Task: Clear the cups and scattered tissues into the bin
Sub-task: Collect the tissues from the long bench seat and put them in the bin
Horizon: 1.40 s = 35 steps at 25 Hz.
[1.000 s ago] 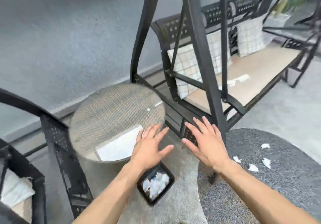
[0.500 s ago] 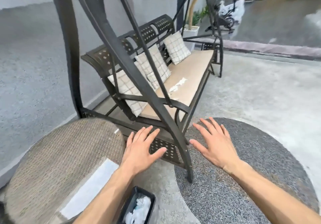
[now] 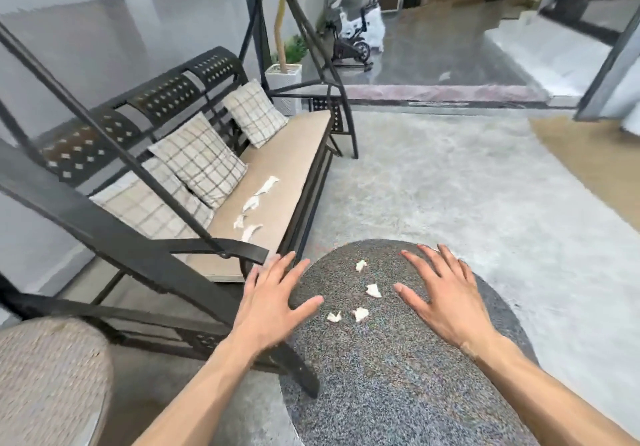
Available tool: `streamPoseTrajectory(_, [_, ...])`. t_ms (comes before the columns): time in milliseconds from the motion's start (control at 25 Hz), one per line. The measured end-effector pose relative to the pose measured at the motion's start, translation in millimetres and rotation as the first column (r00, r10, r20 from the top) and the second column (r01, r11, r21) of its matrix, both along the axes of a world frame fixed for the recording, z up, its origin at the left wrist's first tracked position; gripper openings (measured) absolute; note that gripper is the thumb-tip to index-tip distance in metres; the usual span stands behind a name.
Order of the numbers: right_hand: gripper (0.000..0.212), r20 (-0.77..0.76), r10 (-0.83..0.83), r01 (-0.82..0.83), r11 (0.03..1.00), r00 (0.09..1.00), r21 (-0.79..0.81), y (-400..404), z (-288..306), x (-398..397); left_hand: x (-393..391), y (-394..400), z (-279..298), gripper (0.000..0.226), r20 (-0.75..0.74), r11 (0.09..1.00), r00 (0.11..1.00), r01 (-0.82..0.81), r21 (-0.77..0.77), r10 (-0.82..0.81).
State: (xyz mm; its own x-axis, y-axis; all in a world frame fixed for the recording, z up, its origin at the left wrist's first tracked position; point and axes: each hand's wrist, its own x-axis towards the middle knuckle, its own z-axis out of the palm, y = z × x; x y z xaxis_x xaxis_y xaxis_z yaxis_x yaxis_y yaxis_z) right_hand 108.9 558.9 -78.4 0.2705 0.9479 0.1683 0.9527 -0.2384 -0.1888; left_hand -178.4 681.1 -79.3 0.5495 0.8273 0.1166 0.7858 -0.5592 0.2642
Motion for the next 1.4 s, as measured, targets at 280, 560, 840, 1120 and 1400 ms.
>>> streamPoseTrajectory(280, [0.068,-0.041,0.03,-0.032,0.999,0.999,-0.042,55,-6,88,110,38,-4,0.085,-0.035,1.0,0.999,-0.023,-0.015,0.022])
streamPoseTrajectory(560, [0.069,-0.052,0.102,-0.104,0.994,0.993,-0.036,158,-26,139,156,124,-19,0.085,-0.058,0.996,0.996,-0.077,-0.045,0.075])
streamPoseTrajectory(840, [0.068,-0.062,0.118,-0.118,0.993,0.991,-0.001,308,-26,185,200,269,-24,0.084,-0.018,0.992,0.993,-0.118,-0.033,0.118])
streamPoseTrajectory(1120, [0.069,-0.068,0.156,-0.155,0.988,0.985,0.025,439,-17,220,239,394,-14,0.082,0.007,0.991,0.991,-0.134,0.018,0.134])
streamPoseTrajectory(1400, [0.068,-0.082,0.271,-0.27,0.963,0.959,0.03,576,-24,274,286,495,-22,0.083,0.039,0.961,0.961,-0.275,0.033,0.274])
